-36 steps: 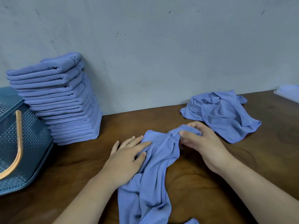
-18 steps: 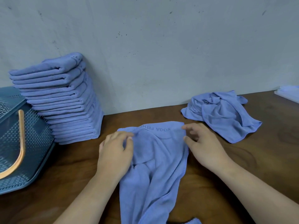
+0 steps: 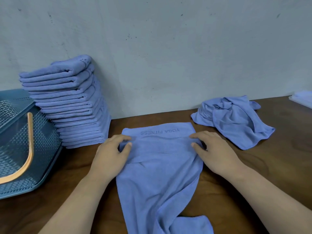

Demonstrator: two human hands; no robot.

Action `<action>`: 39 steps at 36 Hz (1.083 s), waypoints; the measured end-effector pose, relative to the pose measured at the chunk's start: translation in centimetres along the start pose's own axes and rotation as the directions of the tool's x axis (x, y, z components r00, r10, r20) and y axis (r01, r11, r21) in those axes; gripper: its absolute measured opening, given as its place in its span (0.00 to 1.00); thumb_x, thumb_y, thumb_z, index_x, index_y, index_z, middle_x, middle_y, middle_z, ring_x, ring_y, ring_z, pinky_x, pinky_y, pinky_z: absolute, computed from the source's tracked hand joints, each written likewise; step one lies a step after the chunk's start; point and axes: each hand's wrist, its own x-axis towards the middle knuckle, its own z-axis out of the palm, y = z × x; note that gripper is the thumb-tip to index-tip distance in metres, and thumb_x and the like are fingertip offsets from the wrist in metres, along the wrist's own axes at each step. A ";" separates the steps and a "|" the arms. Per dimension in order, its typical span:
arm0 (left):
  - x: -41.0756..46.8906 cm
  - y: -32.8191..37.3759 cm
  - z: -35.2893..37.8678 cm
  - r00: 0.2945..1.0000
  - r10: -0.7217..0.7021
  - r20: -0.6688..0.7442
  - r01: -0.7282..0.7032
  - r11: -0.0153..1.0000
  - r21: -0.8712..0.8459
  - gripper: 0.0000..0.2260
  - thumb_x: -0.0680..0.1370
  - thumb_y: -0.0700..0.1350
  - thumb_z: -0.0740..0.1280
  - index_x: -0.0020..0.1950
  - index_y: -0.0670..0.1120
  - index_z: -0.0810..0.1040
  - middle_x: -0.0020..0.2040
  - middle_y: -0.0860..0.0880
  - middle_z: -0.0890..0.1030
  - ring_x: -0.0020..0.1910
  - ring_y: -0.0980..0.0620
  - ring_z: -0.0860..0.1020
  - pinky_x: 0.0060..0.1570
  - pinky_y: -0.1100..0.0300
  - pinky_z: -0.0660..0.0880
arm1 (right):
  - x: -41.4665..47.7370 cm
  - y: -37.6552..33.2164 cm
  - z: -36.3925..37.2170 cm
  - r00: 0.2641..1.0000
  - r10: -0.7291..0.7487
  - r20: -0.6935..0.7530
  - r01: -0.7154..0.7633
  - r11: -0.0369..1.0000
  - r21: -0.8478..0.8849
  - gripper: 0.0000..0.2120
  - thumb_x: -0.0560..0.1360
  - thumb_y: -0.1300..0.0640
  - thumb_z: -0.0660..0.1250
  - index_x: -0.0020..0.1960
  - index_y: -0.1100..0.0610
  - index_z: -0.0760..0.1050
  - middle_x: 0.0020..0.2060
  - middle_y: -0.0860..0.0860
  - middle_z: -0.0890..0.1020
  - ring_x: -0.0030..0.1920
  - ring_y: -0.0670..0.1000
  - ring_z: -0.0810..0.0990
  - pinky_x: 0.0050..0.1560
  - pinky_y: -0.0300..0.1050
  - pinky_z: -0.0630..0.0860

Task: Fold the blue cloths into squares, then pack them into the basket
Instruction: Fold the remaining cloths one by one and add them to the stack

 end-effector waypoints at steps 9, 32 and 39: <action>0.3 0.1 0.3 0.979 -0.180 0.095 0.148 0.949 0.277 0.25 0.86 0.62 0.53 0.82 0.58 0.64 0.82 0.58 0.65 0.83 0.54 0.58 0.82 0.42 0.51 | 0.4 -0.4 0.9 0.980 0.069 0.187 -0.028 0.977 -0.213 0.26 0.85 0.33 0.49 0.82 0.35 0.58 0.83 0.35 0.56 0.84 0.45 0.50 0.82 0.57 0.51; -13.1 5.3 -3.1 0.981 -0.191 -0.026 0.193 0.963 0.189 0.17 0.80 0.65 0.66 0.38 0.55 0.72 0.36 0.55 0.75 0.39 0.58 0.73 0.48 0.50 0.72 | -9.7 -5.8 -0.8 0.946 -0.252 0.205 0.222 0.963 0.155 0.11 0.81 0.38 0.65 0.58 0.38 0.82 0.31 0.44 0.78 0.34 0.45 0.79 0.37 0.46 0.76; -17.8 6.3 -3.2 0.993 -0.094 0.077 0.079 0.981 0.179 0.09 0.77 0.61 0.69 0.42 0.60 0.75 0.39 0.58 0.75 0.44 0.61 0.73 0.49 0.56 0.69 | -11.9 -7.0 -0.6 0.932 -0.264 0.249 0.257 0.965 0.060 0.05 0.80 0.43 0.65 0.55 0.38 0.76 0.37 0.46 0.78 0.37 0.46 0.78 0.36 0.42 0.72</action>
